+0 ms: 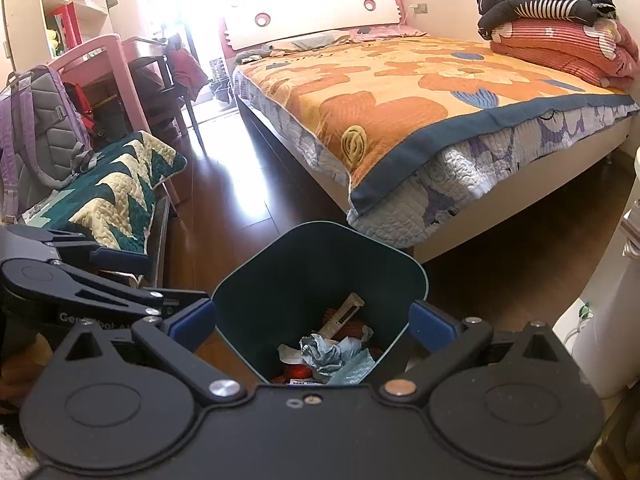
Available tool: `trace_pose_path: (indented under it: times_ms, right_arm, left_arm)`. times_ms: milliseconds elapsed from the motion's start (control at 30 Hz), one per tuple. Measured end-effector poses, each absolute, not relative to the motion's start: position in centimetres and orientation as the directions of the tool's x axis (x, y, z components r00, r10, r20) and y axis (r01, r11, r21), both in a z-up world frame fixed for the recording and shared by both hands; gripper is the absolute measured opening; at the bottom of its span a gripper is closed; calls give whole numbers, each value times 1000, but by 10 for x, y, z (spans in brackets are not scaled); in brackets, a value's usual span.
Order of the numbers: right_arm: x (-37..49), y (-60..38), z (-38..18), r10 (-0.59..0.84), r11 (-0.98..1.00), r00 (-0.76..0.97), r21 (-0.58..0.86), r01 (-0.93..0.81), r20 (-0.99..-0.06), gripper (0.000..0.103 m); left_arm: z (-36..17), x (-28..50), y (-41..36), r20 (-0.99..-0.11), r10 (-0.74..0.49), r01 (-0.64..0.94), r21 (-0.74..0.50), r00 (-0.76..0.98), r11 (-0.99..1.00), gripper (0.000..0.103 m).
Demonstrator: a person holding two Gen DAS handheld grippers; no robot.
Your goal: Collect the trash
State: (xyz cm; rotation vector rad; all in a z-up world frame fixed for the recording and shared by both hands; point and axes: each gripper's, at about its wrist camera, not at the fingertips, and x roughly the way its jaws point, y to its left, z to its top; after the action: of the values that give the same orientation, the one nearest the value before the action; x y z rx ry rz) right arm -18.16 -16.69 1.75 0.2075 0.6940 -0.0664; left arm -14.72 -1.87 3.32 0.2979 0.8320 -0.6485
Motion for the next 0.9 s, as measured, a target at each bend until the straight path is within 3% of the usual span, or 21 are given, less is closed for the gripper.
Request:
trace_pose_path:
  times_ms: [900]
  right_arm:
    - [-181,-168,14,-15,971,757,170,165,-653,103]
  left_arm:
    - [34,-145,-14,-764,-416,642,-3,493,767,81]
